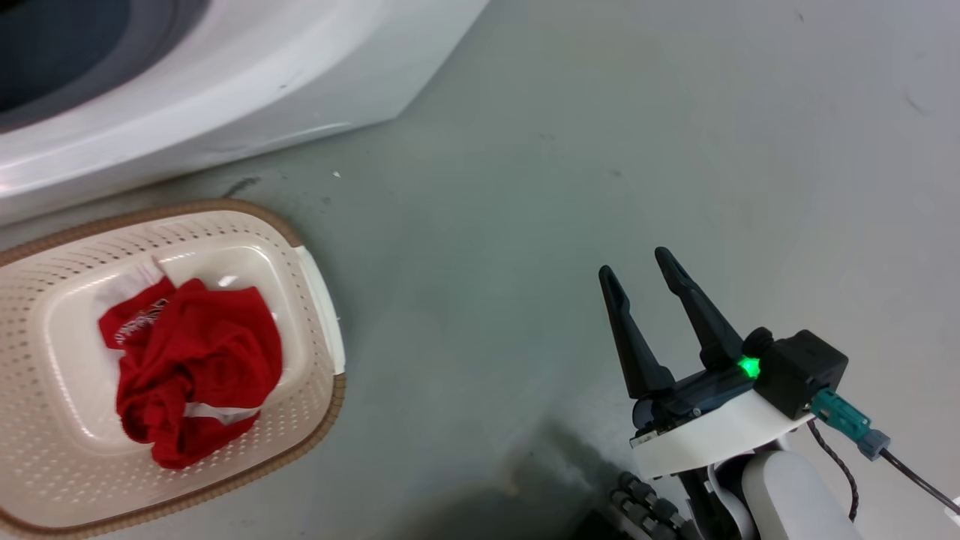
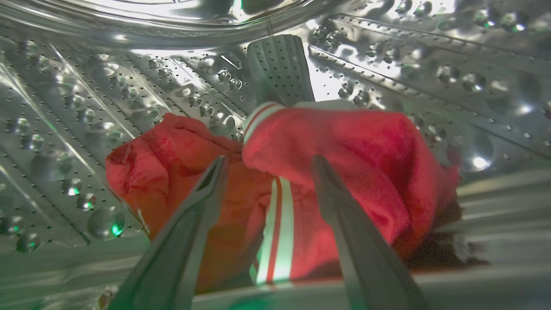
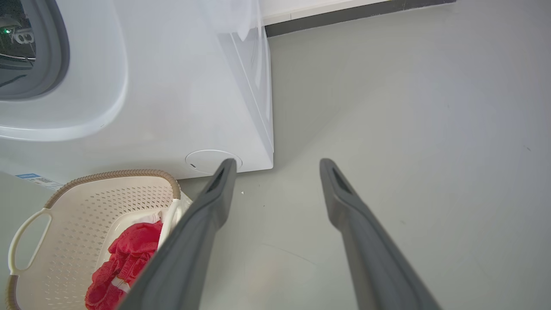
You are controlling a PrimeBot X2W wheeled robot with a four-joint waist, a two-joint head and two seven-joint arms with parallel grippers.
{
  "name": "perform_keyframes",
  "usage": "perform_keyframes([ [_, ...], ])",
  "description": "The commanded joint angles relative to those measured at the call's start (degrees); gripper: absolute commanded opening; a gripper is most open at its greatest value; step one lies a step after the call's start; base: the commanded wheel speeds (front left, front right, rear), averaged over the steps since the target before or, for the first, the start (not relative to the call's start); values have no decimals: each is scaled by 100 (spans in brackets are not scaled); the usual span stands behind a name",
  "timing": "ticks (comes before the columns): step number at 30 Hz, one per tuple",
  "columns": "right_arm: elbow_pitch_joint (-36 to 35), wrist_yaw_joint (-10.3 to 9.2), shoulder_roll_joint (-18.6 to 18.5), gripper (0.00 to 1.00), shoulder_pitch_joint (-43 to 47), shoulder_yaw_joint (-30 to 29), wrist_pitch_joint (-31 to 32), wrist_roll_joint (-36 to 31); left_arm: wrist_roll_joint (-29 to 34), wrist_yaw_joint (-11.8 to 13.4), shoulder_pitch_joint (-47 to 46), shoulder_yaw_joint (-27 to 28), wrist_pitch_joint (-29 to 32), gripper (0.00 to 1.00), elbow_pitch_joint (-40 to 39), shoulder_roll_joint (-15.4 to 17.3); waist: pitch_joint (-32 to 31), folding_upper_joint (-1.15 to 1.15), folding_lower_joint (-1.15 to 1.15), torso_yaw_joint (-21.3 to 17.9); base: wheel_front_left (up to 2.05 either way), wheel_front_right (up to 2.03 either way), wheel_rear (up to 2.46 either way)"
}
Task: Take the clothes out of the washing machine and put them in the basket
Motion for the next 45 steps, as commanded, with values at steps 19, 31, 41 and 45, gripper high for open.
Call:
perform_keyframes([
  [19, 82, -4, 11, 100, -174, 409, -157, 315, -139, 324, -99, -9, 1934, 0, -666, 466, 588, 0, -1, -512, 0, 0, 0],
  [31, 166, -4, 10, 100, -267, 260, -171, 254, -182, 877, 715, 150, 285, 0, -2025, 510, 268, 0, -1, -353, 0, 0, 0],
  [41, 293, -4, 9, 100, -66, -101, -68, 60, -494, 983, 1867, 334, -2170, 0, -1926, 221, -744, 0, -1, -88, 0, 0, 0],
  [45, 307, -4, 9, 100, 86, -223, 53, -25, -673, 916, 2269, 418, -2806, 0, -1598, 90, -1180, 0, -1, 18, 0, 0, 0],
])
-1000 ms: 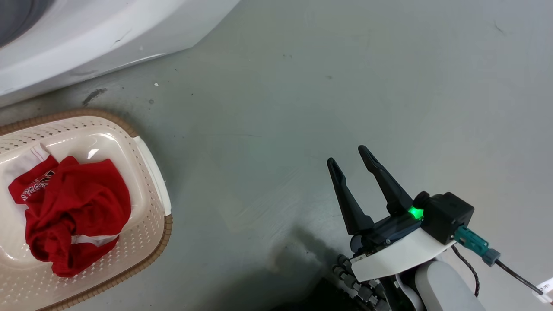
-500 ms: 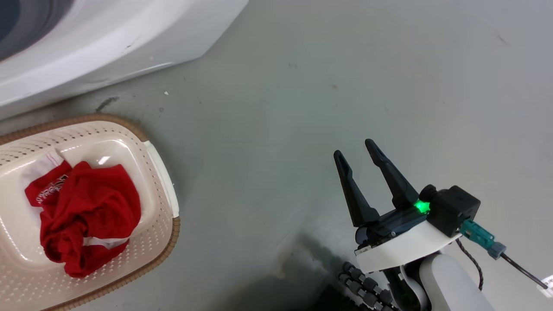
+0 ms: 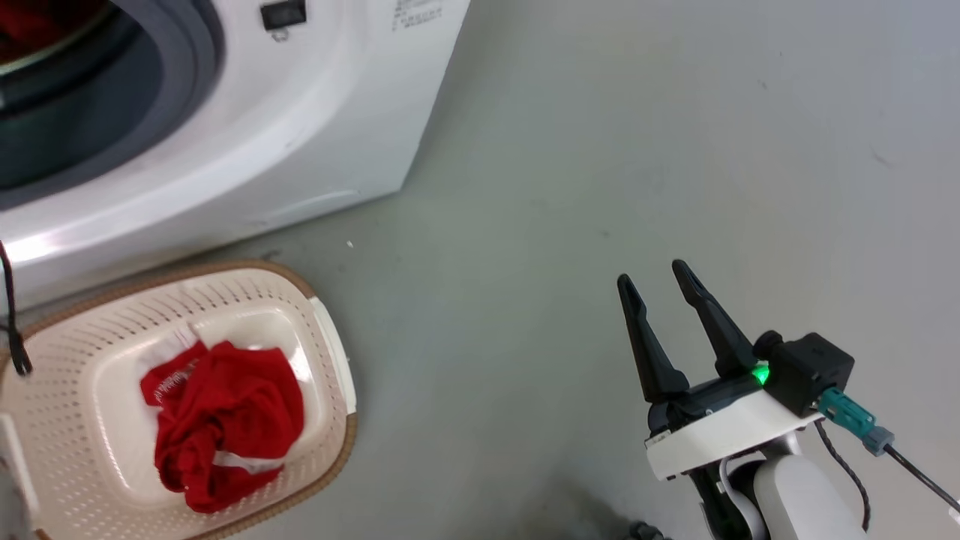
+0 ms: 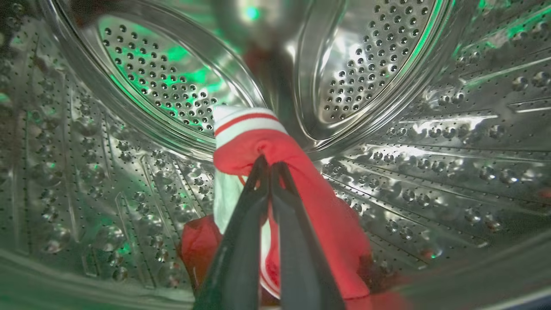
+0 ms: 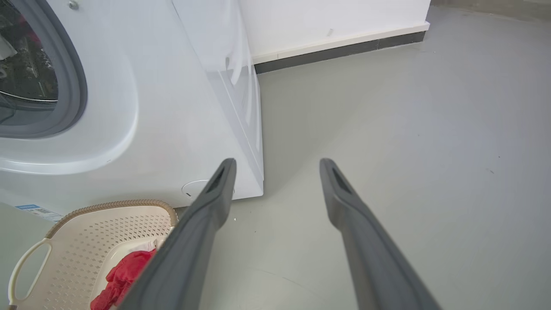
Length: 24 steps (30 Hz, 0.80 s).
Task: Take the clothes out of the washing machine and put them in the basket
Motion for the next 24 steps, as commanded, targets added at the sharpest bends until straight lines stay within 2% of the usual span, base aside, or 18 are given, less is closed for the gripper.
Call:
perform_keyframes([
  [1, 7, -4, 4, 100, 118, -58, 47, -51, -52, -39, 163, 11, -169, 0, 96, -76, -397, 0, 0, 157, 0, 0, 0],
  [8, -66, -4, 5, 100, 415, -342, 226, -162, -301, -175, 909, 158, -527, 0, 261, -386, -1063, 0, 0, 401, 0, 0, 0],
  [11, -123, -4, 4, 100, 526, -426, 300, -247, -314, -227, 1302, 266, -537, 0, -111, -487, -1318, 0, 0, 521, 0, 0, 0],
  [16, -242, -4, 6, 100, 698, -537, 435, -322, -231, -204, 2160, 409, -540, 0, -947, -827, -1710, 0, 0, 737, 0, 0, 0],
  [24, -426, -4, 6, 100, 1009, -724, 641, -452, -70, -324, 3370, 461, -536, 0, -2071, -1396, -2289, 0, 0, 1082, 0, 0, 0],
])
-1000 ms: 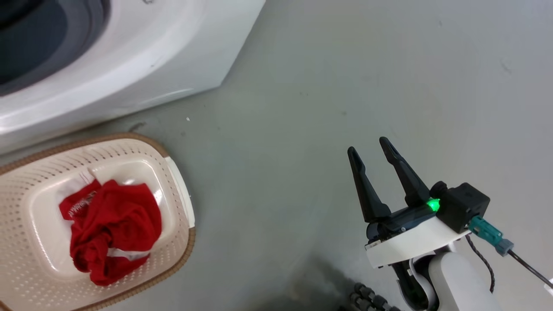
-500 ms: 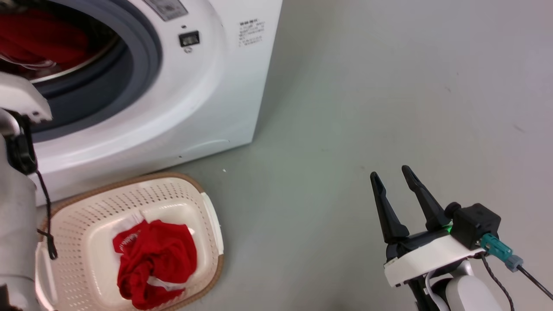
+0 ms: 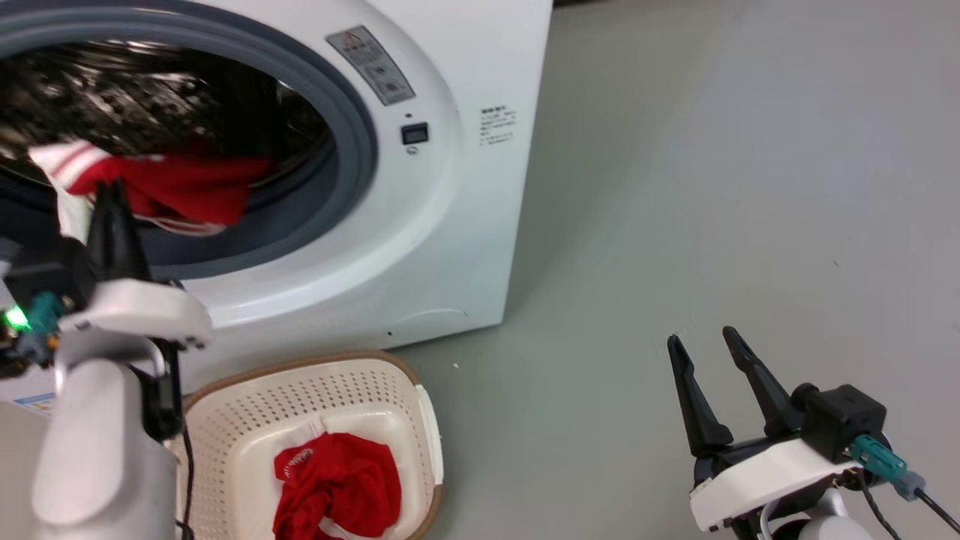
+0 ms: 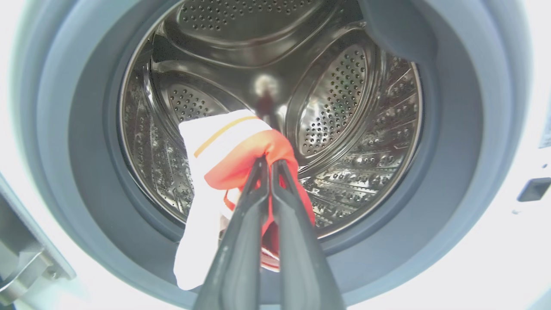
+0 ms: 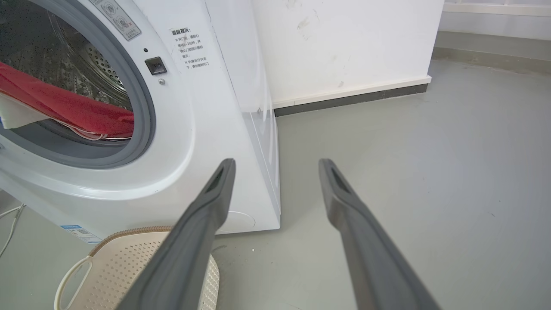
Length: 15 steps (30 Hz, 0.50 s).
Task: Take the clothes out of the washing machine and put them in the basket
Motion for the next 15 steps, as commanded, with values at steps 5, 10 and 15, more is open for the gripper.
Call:
perform_keyframes([
  [5, -198, -4, 7, 100, 286, -144, 143, -106, 118, -137, 660, -175, -28, 0, -631, -364, -491, 0, 1, 444, 0, 0, 0],
  [10, -283, -4, 7, 100, 409, -194, 244, -158, 170, -207, 1013, -383, -28, 0, -960, -562, -730, 0, 1, 616, 0, 0, 0],
  [15, -413, -4, 7, 100, 598, -282, 373, -191, 198, -193, 1380, -601, 100, 0, -1499, -724, -981, 0, 1, 775, 0, 0, 0],
])
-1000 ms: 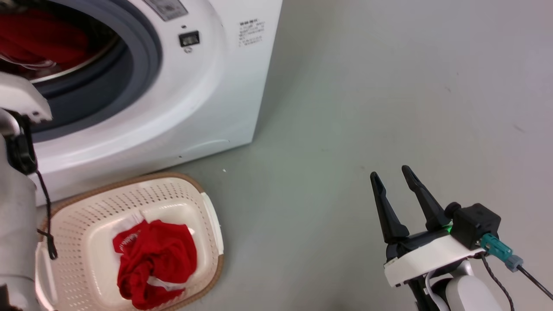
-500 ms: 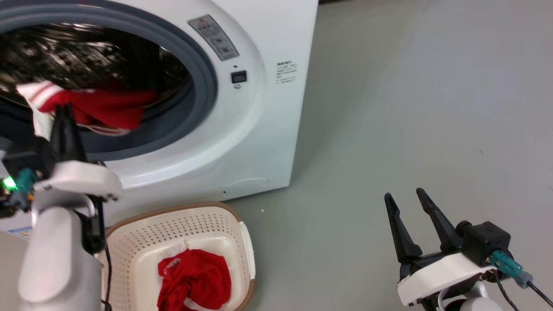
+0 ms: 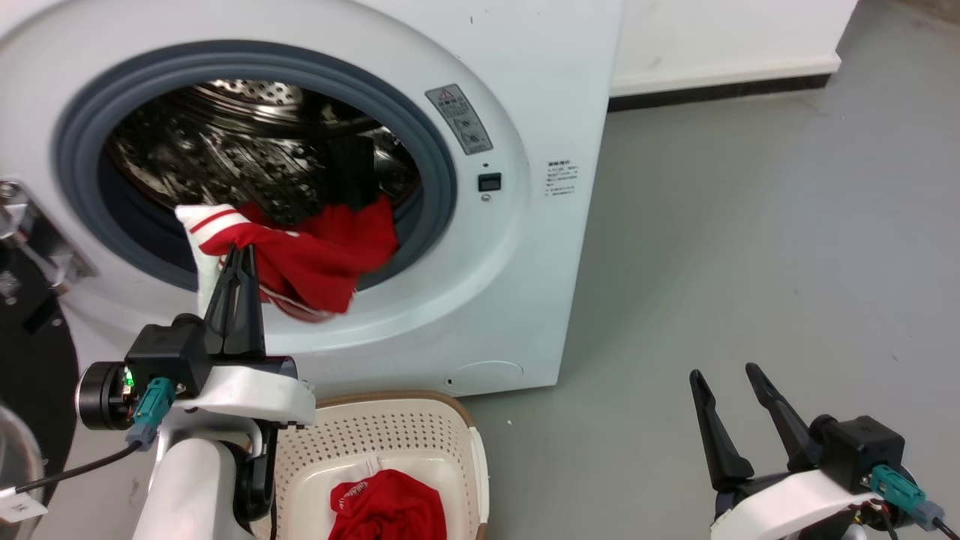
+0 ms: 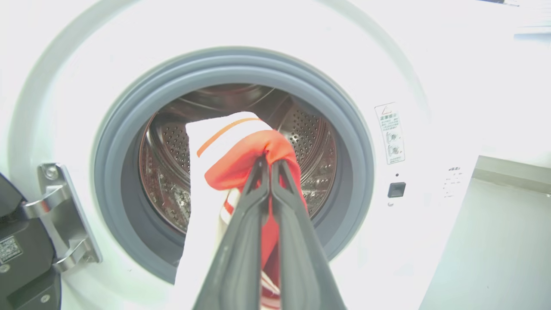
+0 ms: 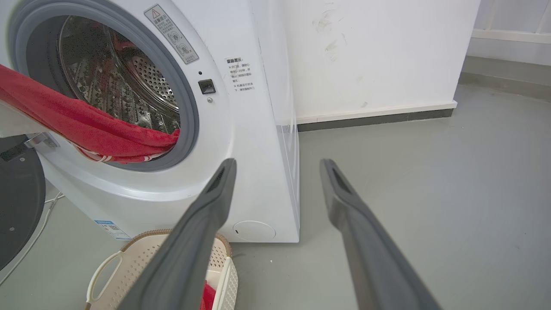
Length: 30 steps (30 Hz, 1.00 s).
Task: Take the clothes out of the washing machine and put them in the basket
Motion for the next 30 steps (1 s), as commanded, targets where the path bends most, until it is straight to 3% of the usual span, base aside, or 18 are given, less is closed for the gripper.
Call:
perform_keyframes([
  [1, -49, -4, 7, 100, 74, -16, 21, -38, 28, 27, 92, -4, 34, 0, -125, -1, -116, 0, 1, 114, 0, 0, 0],
  [18, -472, -4, 6, 100, 267, -162, 288, -169, 150, 393, 1494, -366, 1013, 0, -2782, -157, -47, 0, 1, 554, 0, 0, 0],
  [24, -544, -4, 7, 100, 67, -139, 311, -197, -8, 466, 1847, -519, 961, 0, -2587, -295, 287, 0, 1, 638, 0, 0, 0],
  [30, -608, -4, 7, 100, -189, -97, 309, -234, -208, 463, 1696, -601, 458, 0, -1709, -398, 785, 0, 1, 608, 0, 0, 0],
])
